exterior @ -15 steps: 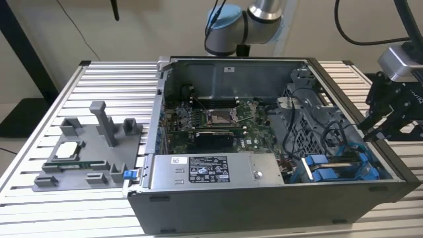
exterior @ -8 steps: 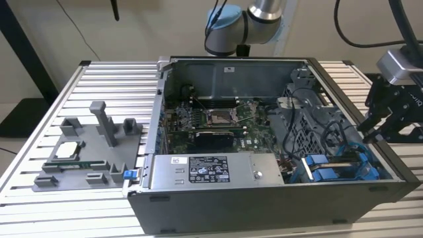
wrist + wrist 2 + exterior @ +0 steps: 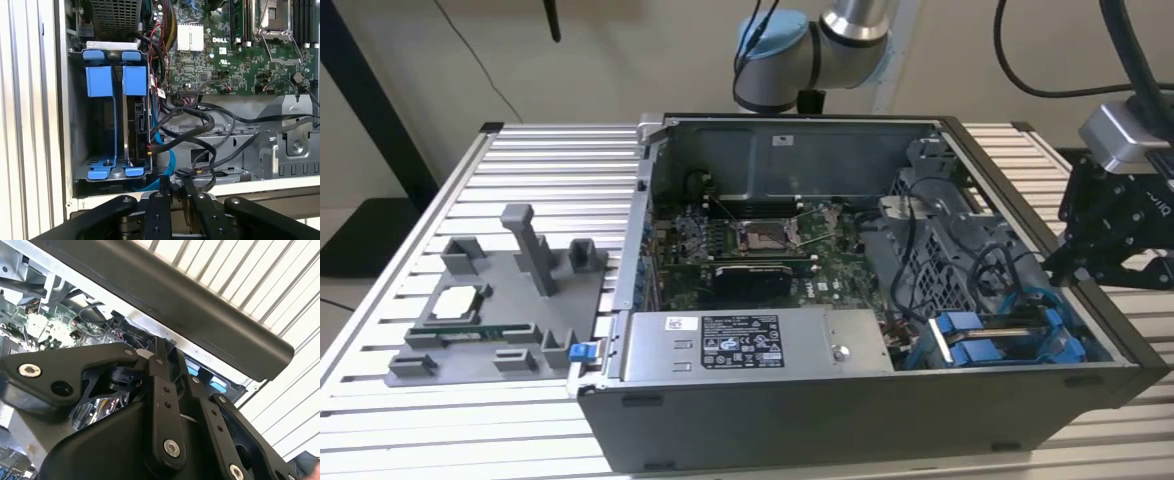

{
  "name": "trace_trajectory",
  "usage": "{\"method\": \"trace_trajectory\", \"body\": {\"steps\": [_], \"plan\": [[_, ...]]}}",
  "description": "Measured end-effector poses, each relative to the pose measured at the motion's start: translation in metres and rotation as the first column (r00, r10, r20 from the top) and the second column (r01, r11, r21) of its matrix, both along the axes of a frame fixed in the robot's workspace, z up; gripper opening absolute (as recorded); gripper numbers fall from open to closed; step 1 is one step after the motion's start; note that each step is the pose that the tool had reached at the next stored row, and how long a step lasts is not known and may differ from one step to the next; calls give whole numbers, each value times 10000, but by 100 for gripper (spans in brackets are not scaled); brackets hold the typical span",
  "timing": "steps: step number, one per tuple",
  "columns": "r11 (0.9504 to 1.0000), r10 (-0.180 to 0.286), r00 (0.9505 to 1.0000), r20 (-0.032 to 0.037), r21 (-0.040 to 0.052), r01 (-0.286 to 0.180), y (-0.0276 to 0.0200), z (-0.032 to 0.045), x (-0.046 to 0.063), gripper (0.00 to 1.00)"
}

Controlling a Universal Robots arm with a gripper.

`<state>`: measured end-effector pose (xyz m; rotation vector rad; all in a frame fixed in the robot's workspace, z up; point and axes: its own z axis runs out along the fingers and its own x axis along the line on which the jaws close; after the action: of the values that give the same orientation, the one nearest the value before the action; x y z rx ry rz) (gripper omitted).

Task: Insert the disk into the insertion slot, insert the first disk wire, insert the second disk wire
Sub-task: 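Insert the second disk wire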

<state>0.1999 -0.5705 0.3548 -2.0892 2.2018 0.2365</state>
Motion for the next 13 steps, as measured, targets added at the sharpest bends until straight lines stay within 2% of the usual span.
{"method": "trace_trajectory", "body": {"steps": [4, 13], "plan": [[10000, 0, 10000, -35, 4, 1, -1, 12, 0, 0], [10000, -29, 10000, -37, 5, 29, 0, 85, -35, 0]]}}
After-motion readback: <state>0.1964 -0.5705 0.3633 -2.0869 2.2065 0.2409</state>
